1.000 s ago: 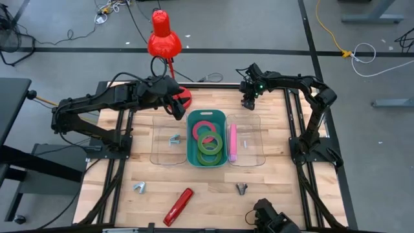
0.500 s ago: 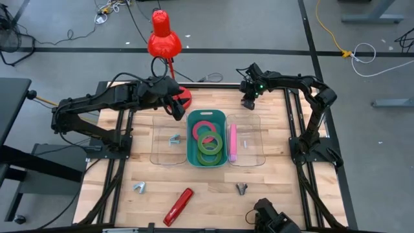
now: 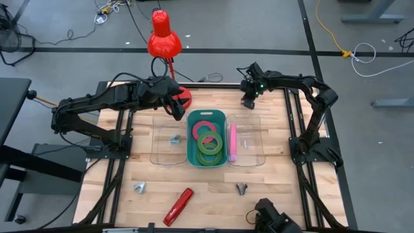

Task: Pick and place Stapler, Stapler remover, tape
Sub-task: Put the top light blue stapler remover into the left transparent bin

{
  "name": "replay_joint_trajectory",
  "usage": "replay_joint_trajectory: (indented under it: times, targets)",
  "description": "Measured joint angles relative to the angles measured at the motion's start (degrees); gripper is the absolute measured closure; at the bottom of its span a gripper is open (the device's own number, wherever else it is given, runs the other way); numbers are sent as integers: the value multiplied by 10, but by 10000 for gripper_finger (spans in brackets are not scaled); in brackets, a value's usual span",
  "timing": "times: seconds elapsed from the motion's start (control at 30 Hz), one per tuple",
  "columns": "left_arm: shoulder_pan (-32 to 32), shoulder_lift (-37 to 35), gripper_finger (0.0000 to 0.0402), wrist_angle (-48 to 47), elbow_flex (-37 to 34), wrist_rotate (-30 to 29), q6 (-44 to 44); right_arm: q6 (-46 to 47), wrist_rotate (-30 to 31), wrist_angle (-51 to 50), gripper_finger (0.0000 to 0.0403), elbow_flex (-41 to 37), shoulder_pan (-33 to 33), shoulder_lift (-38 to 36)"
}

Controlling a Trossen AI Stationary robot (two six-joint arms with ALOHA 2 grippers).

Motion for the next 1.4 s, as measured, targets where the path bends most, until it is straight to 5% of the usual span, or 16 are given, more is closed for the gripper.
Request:
replay_joint_trajectory:
  times: [0.4, 0.67, 1.4]
  targets:
    - [0, 0, 207, 1, 0, 0, 0, 21, -9, 4, 402, 0, 1, -97]
    - [0, 0, 207, 54, 0, 2, 0, 64, -66, 16, 403, 0, 20, -188]
    - [-22, 0, 207, 142, 0, 40, 1, 321, -316, 266, 403, 1, 98, -364]
